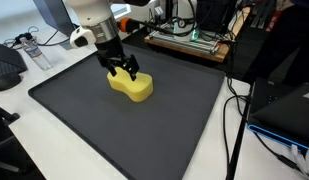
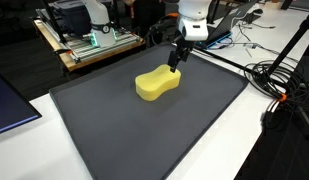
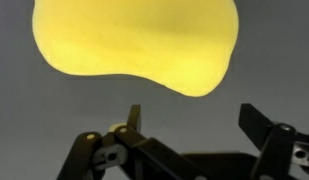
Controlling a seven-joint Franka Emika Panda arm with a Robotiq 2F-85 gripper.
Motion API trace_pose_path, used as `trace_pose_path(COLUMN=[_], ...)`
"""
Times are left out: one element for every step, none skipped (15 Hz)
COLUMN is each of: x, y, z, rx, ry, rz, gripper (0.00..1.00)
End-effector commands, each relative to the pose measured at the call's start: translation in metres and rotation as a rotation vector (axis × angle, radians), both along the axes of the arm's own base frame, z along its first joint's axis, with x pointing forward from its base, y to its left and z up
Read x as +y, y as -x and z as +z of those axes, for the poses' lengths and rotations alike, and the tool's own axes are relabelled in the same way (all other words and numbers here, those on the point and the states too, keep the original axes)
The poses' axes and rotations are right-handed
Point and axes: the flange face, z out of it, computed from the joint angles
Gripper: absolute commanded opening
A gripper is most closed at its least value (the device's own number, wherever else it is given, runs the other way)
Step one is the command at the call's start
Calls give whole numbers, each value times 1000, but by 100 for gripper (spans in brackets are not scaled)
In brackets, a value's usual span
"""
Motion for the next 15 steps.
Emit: trace_pose_path(x=[-20,-24,-29,-34,-38,-42,-46,-50,-52,-55,-57,-60,-62,-64,-66], y=[15,16,16,16,15,15,15,15,16,16,17,16,16,16,16], z=[3,2,0,-2,-4,-6,-9,-12,-14,-16,-18,-19,-20,-20,-19], rx=[-28,-33,-42,-52,-67,-85,-101,-114,-134,-148,-161,-184,-196,-203,-206], ry=[-66,-72,-80,-85,-95,-101,-99,-105,-111,-121,-134,-154,-169,-189,-205], rz=[24,31,41,53,64,75,94,111,135,154,175,195,215,239,269], gripper=[100,100,100,100,100,100,100,100,100,100,100,100,100,100,100])
